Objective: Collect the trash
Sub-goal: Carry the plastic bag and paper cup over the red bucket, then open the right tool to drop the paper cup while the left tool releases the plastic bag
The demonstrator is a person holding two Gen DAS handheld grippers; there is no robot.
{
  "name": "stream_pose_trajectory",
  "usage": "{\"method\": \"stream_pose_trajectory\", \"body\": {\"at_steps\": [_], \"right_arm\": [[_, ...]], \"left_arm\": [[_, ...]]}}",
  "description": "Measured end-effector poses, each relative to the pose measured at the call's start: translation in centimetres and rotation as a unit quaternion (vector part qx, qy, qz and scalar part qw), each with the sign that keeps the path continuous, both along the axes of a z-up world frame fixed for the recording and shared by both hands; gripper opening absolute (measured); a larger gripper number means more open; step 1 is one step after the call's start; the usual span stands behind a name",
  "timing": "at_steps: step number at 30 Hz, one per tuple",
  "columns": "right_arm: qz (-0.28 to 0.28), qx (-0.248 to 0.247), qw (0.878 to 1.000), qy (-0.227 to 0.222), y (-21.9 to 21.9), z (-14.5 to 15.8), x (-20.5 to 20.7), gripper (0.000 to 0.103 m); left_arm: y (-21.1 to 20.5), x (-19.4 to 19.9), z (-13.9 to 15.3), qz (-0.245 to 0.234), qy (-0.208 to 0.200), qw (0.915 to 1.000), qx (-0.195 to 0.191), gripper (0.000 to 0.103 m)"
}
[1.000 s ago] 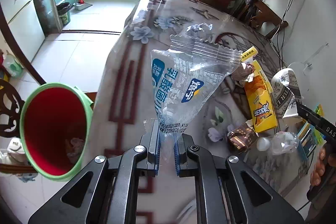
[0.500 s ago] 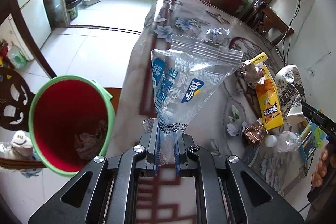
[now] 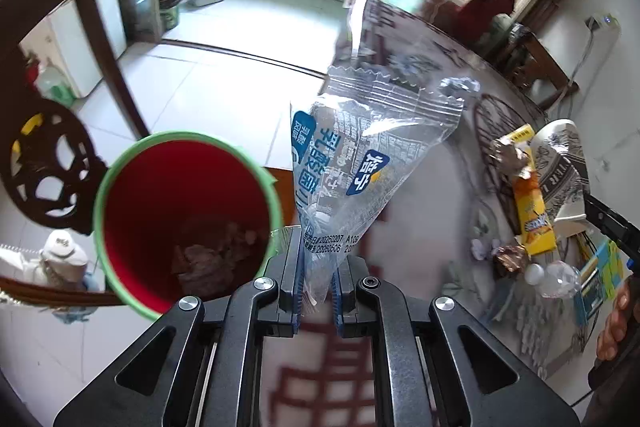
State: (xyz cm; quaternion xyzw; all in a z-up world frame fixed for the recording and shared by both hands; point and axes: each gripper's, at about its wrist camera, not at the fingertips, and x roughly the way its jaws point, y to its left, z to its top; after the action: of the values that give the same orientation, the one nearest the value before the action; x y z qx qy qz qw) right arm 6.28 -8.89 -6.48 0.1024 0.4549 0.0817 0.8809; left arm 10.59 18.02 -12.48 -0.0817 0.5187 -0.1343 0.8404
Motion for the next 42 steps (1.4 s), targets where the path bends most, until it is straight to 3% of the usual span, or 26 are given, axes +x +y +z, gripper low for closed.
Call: {"method": "stream_pose_trajectory", "body": {"at_steps": [12, 22, 33, 42], "right_arm": [[0.083, 0.003, 0.997, -0.007, 9.6, -0.2, 3.7, 0.018], [0.146, 0.004, 0.989, 0.016, 17.8, -2.4, 6.5, 0.018], [0.144, 0.020, 0.988, 0.055, 21.1, -6.2, 7.9, 0.018], [0.146, 0.013, 0.988, 0.051, 21.9, -6.0, 8.3, 0.018]], "left_arm": [[6.9, 0.4, -1.5, 0.053, 0.013, 0.9984, 0.012, 0.010], [10.8, 1.1, -3.0, 0.069, 0.032, 0.9970, 0.010, 0.010], [11.7, 2.9, -5.0, 0.062, 0.059, 0.9963, -0.010, 0.012], [12.5, 3.6, -5.6, 0.066, 0.070, 0.9953, -0.004, 0.015]]}}
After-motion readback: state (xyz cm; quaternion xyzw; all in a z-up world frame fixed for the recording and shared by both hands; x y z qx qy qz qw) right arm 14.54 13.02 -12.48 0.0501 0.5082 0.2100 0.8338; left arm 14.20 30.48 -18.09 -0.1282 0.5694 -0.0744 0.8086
